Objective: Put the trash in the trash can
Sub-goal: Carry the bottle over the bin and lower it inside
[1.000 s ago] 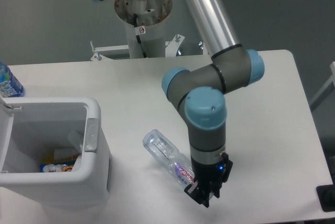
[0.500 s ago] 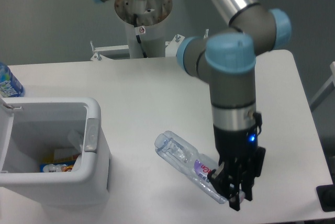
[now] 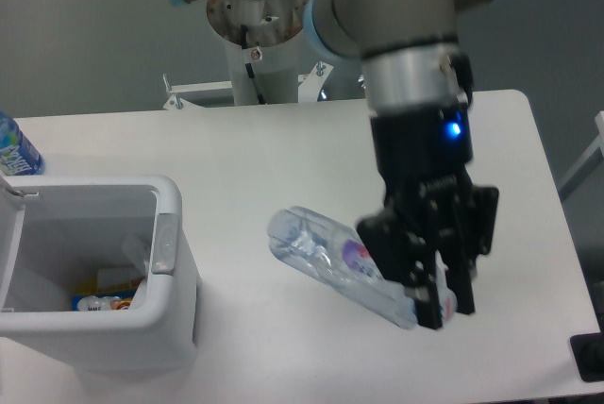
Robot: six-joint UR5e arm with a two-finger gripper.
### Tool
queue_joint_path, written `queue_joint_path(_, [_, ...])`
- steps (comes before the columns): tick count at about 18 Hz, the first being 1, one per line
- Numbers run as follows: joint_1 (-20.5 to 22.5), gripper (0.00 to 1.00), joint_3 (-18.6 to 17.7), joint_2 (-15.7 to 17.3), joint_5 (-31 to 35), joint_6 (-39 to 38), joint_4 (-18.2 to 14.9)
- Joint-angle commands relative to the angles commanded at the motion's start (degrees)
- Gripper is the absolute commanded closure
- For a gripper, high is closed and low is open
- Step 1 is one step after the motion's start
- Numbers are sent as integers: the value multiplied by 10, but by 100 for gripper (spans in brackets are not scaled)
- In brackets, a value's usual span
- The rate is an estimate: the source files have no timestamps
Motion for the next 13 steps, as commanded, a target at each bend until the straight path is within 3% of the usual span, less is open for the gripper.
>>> queue_joint_path(8, [-87, 75, -13, -3, 3, 9, 1])
queue_joint_path(13, [-129, 75, -21, -24, 3, 33, 17])
